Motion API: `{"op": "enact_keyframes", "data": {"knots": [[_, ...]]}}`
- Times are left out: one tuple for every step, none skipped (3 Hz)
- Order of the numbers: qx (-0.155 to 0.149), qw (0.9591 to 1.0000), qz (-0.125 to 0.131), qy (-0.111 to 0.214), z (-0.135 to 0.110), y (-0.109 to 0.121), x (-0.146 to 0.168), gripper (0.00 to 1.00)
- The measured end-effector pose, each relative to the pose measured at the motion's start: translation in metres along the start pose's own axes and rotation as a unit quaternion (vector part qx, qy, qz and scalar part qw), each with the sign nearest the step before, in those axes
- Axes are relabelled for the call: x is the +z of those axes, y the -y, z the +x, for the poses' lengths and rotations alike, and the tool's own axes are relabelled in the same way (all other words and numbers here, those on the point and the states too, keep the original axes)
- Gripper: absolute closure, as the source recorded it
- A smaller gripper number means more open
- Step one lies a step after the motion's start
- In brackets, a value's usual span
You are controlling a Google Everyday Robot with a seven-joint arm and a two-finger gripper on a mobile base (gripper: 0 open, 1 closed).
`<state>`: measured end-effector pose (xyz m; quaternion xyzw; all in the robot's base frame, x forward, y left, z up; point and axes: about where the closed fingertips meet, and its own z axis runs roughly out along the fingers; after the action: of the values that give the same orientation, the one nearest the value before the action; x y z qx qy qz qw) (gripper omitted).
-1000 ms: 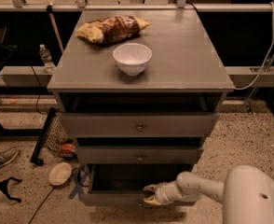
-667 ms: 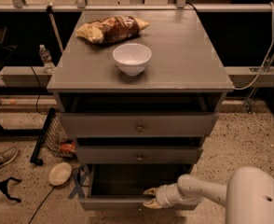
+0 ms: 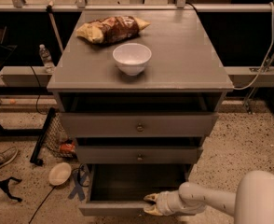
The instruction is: Open bottom drawer
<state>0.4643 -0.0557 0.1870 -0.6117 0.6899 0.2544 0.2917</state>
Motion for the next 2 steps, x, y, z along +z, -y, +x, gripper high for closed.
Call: {"op": "enact_keyframes", "data": {"knots": [[0.0,1.0,0.0,0.0,0.0,-0.0001,0.0001,1.0],[0.0,1.0,-0.001,0.001,-0.0006,-0.0012,0.0014,0.83]]}}
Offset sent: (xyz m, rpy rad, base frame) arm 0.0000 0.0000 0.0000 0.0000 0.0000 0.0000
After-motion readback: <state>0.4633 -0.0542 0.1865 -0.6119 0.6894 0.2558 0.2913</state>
